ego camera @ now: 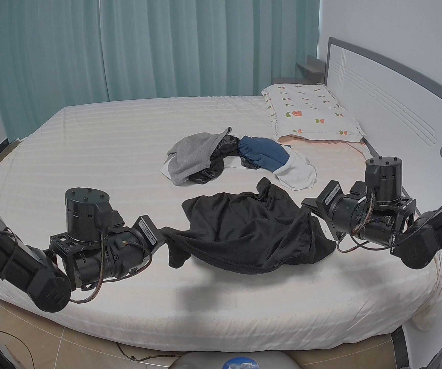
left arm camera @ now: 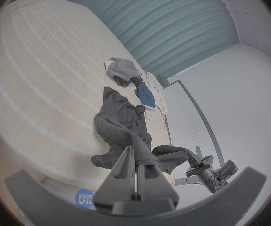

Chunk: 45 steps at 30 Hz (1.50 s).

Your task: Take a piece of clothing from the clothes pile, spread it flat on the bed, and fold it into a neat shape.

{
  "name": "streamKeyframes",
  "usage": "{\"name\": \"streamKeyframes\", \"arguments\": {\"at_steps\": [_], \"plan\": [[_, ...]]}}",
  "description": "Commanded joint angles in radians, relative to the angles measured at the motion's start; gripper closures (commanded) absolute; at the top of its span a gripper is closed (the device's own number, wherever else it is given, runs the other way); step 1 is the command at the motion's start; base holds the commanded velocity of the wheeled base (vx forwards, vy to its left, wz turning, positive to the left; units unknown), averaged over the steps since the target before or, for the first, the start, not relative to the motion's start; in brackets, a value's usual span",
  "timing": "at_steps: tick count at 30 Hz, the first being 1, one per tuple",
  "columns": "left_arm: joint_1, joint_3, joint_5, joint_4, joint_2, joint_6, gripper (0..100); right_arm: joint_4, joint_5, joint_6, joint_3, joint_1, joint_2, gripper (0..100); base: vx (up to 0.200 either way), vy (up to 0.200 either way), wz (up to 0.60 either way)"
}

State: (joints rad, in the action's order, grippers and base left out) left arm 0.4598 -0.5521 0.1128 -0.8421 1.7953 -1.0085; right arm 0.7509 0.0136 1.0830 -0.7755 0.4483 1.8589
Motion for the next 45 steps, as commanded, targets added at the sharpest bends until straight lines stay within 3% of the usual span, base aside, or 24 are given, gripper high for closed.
{"name": "streamKeyframes", "arguments": {"at_steps": [1,8,19,45], "plan": [[-0.007,-0.003,-0.004,0.002,-0.024,0.001,100,0.002,-0.017,-0.015,-0.005,0.004,0.009,100,0.0,0.2,0.0],[-0.012,-0.002,-0.005,0.002,-0.033,0.001,100,0.062,-0.107,-0.051,-0.013,0.006,0.009,100,0.0,0.2,0.0],[-0.024,0.008,-0.007,-0.002,-0.036,0.002,100,0.133,-0.11,-0.049,0.013,-0.003,0.002,100,0.0,0.2,0.0],[-0.046,0.054,-0.007,0.003,-0.143,0.004,100,0.15,-0.095,-0.043,0.027,0.016,-0.05,100,0.0,0.2,0.0]]}}
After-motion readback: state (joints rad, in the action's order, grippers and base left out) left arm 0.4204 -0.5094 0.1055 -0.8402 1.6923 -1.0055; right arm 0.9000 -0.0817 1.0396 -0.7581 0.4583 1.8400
